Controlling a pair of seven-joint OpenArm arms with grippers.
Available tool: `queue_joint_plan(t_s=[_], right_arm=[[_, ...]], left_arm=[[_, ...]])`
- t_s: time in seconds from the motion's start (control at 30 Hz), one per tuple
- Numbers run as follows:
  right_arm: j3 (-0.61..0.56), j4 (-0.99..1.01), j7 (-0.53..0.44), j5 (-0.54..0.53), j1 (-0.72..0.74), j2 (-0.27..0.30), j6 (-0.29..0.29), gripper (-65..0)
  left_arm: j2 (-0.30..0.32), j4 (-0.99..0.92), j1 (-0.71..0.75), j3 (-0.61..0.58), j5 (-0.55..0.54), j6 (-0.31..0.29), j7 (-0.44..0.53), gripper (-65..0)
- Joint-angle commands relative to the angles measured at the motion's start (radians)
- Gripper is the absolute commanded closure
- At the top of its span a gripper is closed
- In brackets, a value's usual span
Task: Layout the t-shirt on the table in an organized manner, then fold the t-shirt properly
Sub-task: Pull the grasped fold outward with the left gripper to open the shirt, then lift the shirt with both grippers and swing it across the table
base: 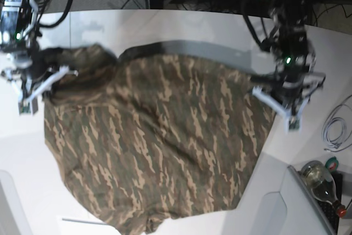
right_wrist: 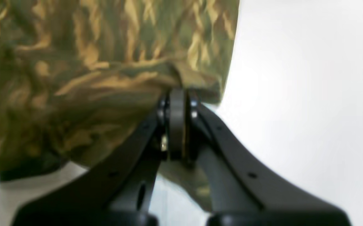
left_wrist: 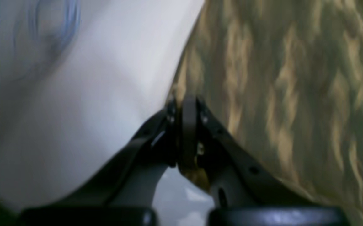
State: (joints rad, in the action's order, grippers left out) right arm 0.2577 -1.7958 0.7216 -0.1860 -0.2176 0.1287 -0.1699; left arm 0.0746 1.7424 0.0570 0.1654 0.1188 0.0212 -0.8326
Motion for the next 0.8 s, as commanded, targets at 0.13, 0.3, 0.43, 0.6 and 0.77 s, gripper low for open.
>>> queue_joint_plan(t_s=[0.13, 0.3, 0.43, 0.6, 0.77], right_arm=[[-0.016, 0.360, -0.006, 0.000, 0.410, 0.125, -0.055, -0.2], [-0.117, 0.621, -0.078, 0.000, 0.800, 0.276, -0.119, 0.0], [-0.179, 0.515, -0.081, 0.000, 0.978, 0.395, -0.119, 0.0], [-0.116, 0.175, -0.027, -0.002, 1.024, 0.493, -0.119, 0.0], [0.070, -0.085, -0.001, -0.002, 0.789, 0.489, -0.122, 0.0]], left_arm=[[0.006, -0.336, -0.371, -0.166, 0.097, 0.003, 0.009, 0.0], [-0.019, -0.680, -0.810, -0.272, 0.083, 0.003, 0.048, 0.0], [-0.049, -0.734, -1.081, -0.266, 0.080, 0.003, 0.049, 0.0], [-0.049, -0.485, -1.172, -0.195, 0.078, 0.003, -0.018, 0.0], [-0.045, -0.157, -0.948, -0.112, 0.080, 0.000, -0.066, 0.0]])
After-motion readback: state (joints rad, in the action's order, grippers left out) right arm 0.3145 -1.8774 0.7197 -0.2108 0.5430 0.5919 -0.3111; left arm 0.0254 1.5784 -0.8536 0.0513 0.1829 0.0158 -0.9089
